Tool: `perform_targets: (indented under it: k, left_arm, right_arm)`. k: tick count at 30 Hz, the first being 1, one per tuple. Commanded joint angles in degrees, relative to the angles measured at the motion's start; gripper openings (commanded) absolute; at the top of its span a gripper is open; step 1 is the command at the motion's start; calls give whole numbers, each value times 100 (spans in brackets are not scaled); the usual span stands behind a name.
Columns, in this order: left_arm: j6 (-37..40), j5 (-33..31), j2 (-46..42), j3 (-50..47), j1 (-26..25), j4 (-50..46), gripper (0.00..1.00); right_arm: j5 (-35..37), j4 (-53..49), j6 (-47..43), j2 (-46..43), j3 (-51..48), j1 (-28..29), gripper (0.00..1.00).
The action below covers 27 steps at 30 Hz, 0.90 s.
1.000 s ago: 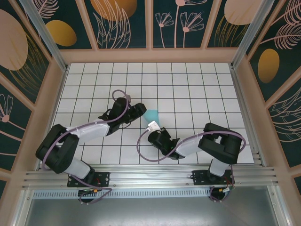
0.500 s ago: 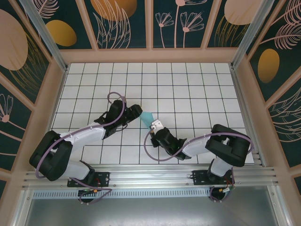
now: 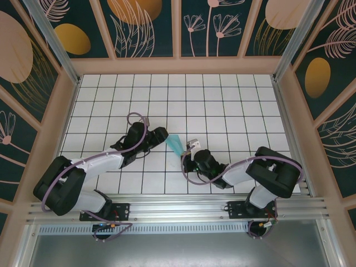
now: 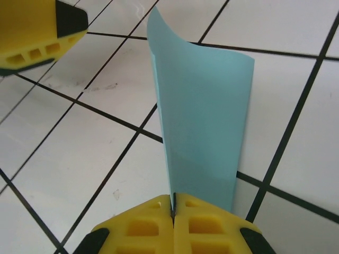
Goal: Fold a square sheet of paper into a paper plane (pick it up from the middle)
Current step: Fold the wing for the fifth time at the center of the table.
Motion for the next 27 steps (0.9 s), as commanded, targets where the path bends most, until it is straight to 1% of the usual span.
perform_targets:
  k: [1, 5, 9, 15, 19, 27]
  left_arm:
    - [-115, 195, -102, -111, 5, 343, 66]
    - [-123, 311, -58, -151, 9, 431, 66]
    - [-139, 539, 19, -212, 7, 723, 65]
    - [-181, 1010, 278, -289, 3, 1146, 64]
    - [-169, 1282, 446, -318, -1, 1406, 64]
    - [-246, 1774, 859, -308, -13, 1914, 64]
  right_arm:
    - [-533, 603, 641, -25, -150, -133, 0]
    - [-663, 708, 999, 72, -197, -257, 0]
    - [-1250, 917, 1466, 303, -182, -449, 0]
    - [-1427, 873, 2016, 579, -119, -601, 0]
    - [-1550, 560, 2301, 752, 55, -705, 0]
    - [-1998, 1140, 2934, 1025, -67, -926, 0]
